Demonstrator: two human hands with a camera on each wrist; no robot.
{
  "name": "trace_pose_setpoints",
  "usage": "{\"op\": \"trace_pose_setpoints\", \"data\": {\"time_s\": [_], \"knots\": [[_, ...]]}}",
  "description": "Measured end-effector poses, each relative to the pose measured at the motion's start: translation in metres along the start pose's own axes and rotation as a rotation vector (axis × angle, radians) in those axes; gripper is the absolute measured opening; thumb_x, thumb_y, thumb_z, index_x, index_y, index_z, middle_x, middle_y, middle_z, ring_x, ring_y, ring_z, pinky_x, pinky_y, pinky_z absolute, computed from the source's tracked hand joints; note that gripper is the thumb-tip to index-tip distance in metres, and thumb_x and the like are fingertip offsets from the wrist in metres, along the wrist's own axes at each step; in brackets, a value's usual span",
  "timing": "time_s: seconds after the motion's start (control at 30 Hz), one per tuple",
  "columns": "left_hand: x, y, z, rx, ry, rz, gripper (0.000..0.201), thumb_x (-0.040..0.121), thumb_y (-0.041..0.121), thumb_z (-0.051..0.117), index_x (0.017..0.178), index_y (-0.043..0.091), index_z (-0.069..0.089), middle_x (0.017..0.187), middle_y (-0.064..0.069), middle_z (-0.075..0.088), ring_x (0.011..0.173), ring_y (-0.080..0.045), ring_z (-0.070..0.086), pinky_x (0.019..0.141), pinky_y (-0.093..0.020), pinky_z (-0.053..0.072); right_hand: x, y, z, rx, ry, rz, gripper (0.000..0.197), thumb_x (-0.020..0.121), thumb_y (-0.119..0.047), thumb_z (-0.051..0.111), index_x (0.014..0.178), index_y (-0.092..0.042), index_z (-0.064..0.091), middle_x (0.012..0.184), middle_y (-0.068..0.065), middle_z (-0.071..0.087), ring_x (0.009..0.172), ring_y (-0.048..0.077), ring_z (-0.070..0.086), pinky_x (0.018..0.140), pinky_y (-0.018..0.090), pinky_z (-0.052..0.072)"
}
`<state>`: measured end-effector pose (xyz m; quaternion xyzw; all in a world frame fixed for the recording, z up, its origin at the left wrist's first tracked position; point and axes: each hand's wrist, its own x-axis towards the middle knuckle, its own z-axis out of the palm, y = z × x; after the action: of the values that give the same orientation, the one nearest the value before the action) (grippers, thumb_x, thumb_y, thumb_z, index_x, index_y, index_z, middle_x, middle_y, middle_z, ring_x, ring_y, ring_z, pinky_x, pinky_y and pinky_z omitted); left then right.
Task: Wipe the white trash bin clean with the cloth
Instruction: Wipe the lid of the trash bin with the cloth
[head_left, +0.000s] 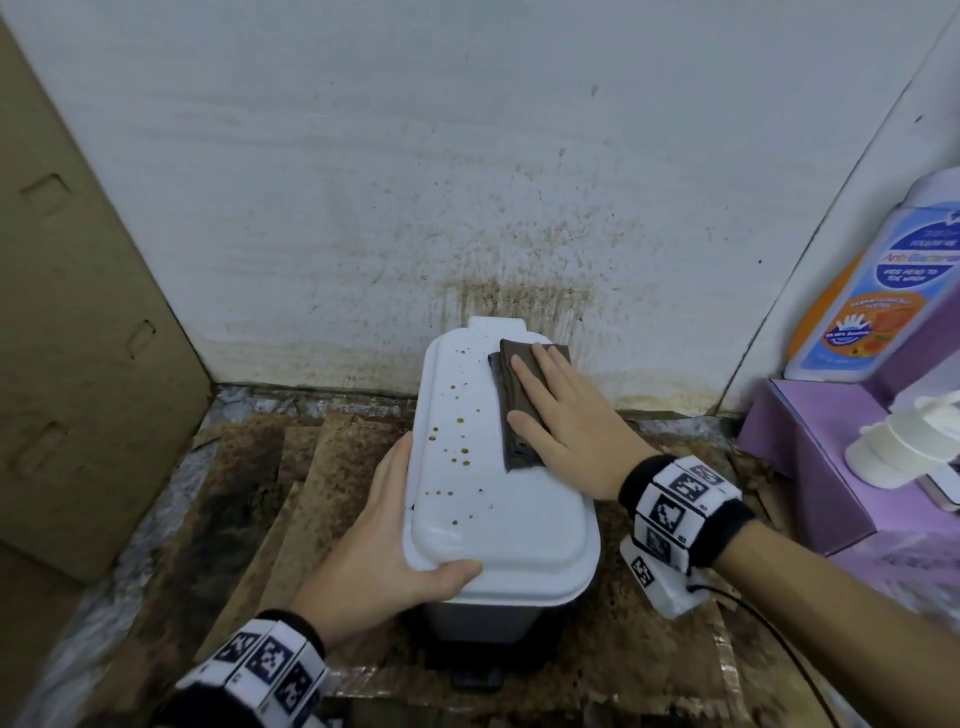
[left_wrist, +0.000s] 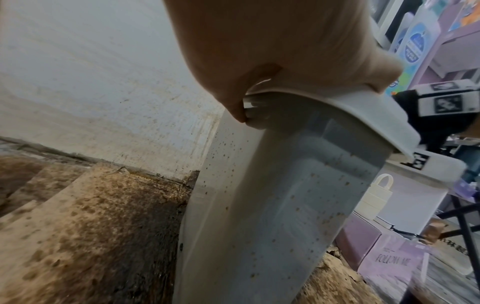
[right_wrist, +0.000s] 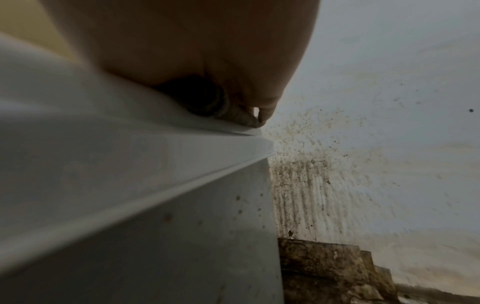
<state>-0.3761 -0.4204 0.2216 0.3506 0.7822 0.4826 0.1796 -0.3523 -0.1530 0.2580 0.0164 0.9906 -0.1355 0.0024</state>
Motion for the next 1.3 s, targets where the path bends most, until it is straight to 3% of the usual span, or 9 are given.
{"op": "trace_pose_setpoints", "data": {"time_s": [0.27,0.4,0.47,0.57,0.73,0.93,1.03,1.2,1.3], "knots": [[0.0,-0.005,0.001,0.002,0.013,-0.003,0.128,0.068,0.063,0.084,0.157,0.049,-0.005,0.161,0.038,0.002,0.146,0.017,0.014,0.114,-0.024,0.026,-0.082,-0.043,0.013,0.018,0.036,0.012,0.074,0.1,-0.066,0.01,0.161,-0.028,-0.009,0.167,-0.006,-0.026,0.15,0.007,-0.03,0.127,0.034,-0.005],[0.001,-0.008,0.002,0.018,0.016,-0.012,0.129,0.066,0.069,0.082,0.159,0.047,-0.006,0.163,0.035,0.001,0.15,0.012,0.012,0.117,-0.03,0.026,-0.099,-0.053,0.016,-0.001,0.049,0.034,0.073,0.101,-0.065,0.012,0.161,-0.028,-0.008,0.167,-0.007,-0.025,0.15,0.007,-0.03,0.127,0.034,-0.005],[0.001,-0.007,0.002,0.017,0.016,-0.008,0.128,0.067,0.067,0.082,0.159,0.046,-0.005,0.162,0.035,0.002,0.149,0.013,0.012,0.116,-0.027,0.026,-0.096,-0.052,0.013,-0.015,0.04,0.028,0.073,0.101,-0.065,0.012,0.161,-0.028,-0.009,0.166,-0.007,-0.026,0.149,0.005,-0.031,0.126,0.032,-0.007],[0.001,-0.006,0.003,0.016,0.019,-0.003,0.125,0.068,0.063,0.083,0.157,0.05,-0.005,0.158,0.041,0.002,0.143,0.022,0.012,0.109,-0.014,0.025,-0.079,-0.042,0.006,-0.011,0.005,0.023,0.072,0.104,-0.063,0.018,0.161,-0.03,-0.011,0.165,-0.008,-0.028,0.149,0.004,-0.031,0.123,0.027,-0.01],[0.001,-0.005,0.001,-0.021,-0.008,-0.024,0.126,0.069,0.062,0.084,0.156,0.053,-0.007,0.159,0.04,0.001,0.142,0.022,0.014,0.111,-0.024,0.029,-0.019,-0.008,-0.005,0.066,-0.052,0.05,0.074,0.103,-0.061,0.025,0.162,-0.027,-0.005,0.168,-0.003,-0.02,0.154,0.011,-0.02,0.126,0.034,-0.005],[0.001,0.001,-0.001,-0.025,-0.018,-0.01,0.117,0.074,0.049,0.085,0.15,0.059,-0.003,0.154,0.044,0.007,0.137,0.027,0.017,0.099,-0.009,0.029,0.046,0.013,-0.015,0.11,-0.087,0.1,0.077,0.104,-0.059,0.028,0.162,-0.022,-0.004,0.17,0.004,-0.016,0.156,0.019,-0.015,0.126,0.039,-0.003],[0.001,0.0,0.0,-0.02,-0.014,-0.002,0.116,0.073,0.049,0.085,0.15,0.06,-0.002,0.154,0.043,0.007,0.138,0.026,0.017,0.101,-0.01,0.029,0.053,0.016,-0.014,0.138,-0.075,0.102,0.077,0.104,-0.058,0.03,0.162,-0.02,-0.004,0.17,0.006,-0.015,0.156,0.02,-0.013,0.126,0.038,-0.001],[0.001,0.0,0.0,-0.013,-0.007,0.0,0.119,0.065,0.063,0.081,0.149,0.059,-0.004,0.154,0.044,0.006,0.137,0.027,0.015,0.098,-0.007,0.029,0.047,0.018,-0.011,0.168,-0.064,0.118,0.078,0.104,-0.059,0.03,0.162,-0.021,-0.005,0.169,0.006,-0.016,0.157,0.02,-0.011,0.126,0.039,0.001],[0.002,0.0,0.0,-0.007,-0.005,0.002,0.122,0.068,0.059,0.084,0.154,0.053,-0.002,0.156,0.039,0.007,0.139,0.024,0.017,0.1,-0.01,0.029,0.04,0.014,-0.009,0.21,-0.038,0.141,0.079,0.104,-0.058,0.032,0.162,-0.019,-0.004,0.169,0.008,-0.015,0.157,0.022,-0.01,0.127,0.039,0.001]]}}
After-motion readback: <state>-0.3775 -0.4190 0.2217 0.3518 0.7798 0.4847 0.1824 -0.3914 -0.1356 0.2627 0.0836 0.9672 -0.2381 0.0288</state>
